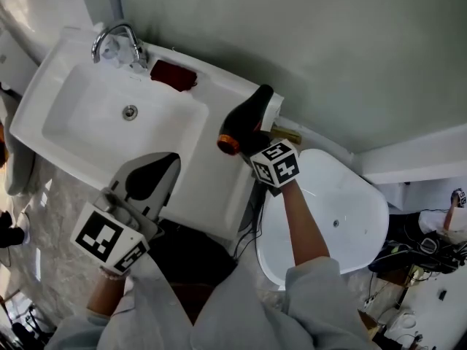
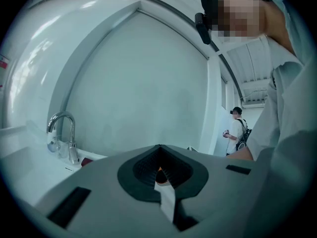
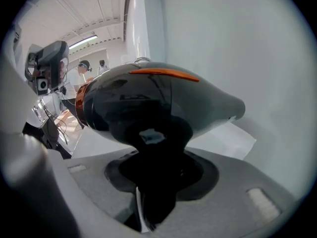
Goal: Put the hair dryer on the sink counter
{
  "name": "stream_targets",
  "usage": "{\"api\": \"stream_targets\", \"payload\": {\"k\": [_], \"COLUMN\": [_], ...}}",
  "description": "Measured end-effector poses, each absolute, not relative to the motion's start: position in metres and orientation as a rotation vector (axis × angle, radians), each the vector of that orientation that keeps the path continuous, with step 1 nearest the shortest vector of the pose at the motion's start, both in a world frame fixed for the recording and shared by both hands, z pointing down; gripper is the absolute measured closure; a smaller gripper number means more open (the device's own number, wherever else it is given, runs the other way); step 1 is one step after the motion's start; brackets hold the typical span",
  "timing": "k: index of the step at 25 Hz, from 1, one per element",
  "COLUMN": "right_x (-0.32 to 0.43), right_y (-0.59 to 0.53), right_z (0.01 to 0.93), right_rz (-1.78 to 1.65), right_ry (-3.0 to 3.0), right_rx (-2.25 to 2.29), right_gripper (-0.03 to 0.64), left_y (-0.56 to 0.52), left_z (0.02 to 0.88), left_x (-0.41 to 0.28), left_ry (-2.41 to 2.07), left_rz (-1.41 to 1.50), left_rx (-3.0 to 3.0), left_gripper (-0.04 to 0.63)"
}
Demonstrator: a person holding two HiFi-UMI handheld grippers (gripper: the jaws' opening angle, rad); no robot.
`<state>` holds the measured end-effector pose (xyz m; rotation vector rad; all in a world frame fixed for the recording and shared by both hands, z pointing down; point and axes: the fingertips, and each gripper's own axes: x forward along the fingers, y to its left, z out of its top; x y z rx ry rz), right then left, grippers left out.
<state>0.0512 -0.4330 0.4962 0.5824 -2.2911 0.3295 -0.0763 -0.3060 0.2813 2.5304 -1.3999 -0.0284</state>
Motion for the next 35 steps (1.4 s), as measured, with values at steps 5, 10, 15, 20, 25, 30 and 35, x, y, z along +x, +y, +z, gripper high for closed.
{"api": "stream_targets", "payload": {"k": [5, 10, 15, 20, 25, 30, 35], "right_x": [0.044, 0.041, 0.04, 0.038, 0.037, 0.036, 0.036], "right_y": [-0.441, -0.447, -0.455, -0.451, -0.451, -0.45, -0.453], "right_z": [0.517, 0.54, 0.555, 0.576, 0.59, 0.589, 0.59], "right_rz": [0.306, 0.287, 0.3, 0.225, 0.182, 0.182, 0.174], "right_ry": [-2.245, -2.18, -2.11, -2.007, -1.95, -1.953, -1.952], "right_rx": [0.54, 0.506, 0.489, 0.425, 0.416, 0.399, 0.418], "right_gripper": [0.462, 0.462, 0.462, 0.46, 0.462, 0.462, 0.455], "left_y": [-0.3, -0.299, -0.3, -0.301, -0.303, -0.303, -0.306], "left_z": [0.284, 0.288, 0.289, 0.294, 0.294, 0.296, 0.298], "left_x": [-0.085, -0.092, -0.1, -0.103, -0.105, -0.108, -0.111], "left_ry": [-1.455, -1.489, -1.511, -1.529, -1.542, -1.549, -1.535], "left_rz": [-0.019, -0.014, -0.007, -0.006, -0.012, -0.013, -0.018], "left_rx": [2.498, 2.47, 2.449, 2.434, 2.426, 2.415, 2.417], "left_gripper": [0.592, 0.592, 0.592, 0.592, 0.592, 0.592, 0.592]}}
